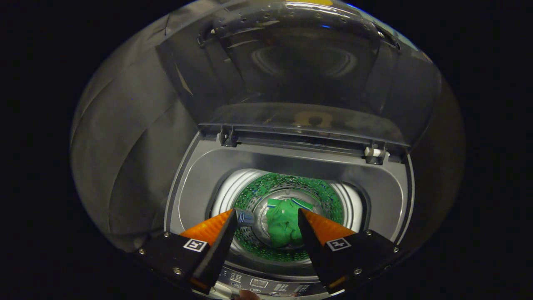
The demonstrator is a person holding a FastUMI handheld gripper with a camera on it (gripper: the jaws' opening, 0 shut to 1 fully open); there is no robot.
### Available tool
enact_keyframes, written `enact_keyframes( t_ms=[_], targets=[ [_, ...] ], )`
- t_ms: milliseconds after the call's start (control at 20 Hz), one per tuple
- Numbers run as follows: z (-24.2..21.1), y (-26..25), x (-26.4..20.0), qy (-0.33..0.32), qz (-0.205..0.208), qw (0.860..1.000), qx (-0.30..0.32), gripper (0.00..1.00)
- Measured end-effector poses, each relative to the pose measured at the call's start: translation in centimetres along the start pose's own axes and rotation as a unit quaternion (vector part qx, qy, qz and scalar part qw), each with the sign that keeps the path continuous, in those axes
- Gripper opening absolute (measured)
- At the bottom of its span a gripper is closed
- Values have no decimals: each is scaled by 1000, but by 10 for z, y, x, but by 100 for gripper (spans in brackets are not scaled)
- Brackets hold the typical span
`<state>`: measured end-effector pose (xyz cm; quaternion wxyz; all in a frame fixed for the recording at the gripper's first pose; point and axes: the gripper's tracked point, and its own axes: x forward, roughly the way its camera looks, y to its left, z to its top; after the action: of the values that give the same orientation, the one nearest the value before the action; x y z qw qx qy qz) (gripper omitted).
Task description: Put the clothes into the washing machine and then close the washing machine lid.
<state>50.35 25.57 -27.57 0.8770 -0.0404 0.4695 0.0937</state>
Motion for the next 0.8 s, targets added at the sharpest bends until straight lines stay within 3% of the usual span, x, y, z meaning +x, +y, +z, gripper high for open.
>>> enact_keyframes(
  t_ms=[100,300,800],
  targets=[
    [-1,-5,-7,9,-18,1000,5,90],
    [13,-1,-23,-13,-15,999,36,90],
    [98,9,-121,-134,-27,988,76,90]
  ],
)
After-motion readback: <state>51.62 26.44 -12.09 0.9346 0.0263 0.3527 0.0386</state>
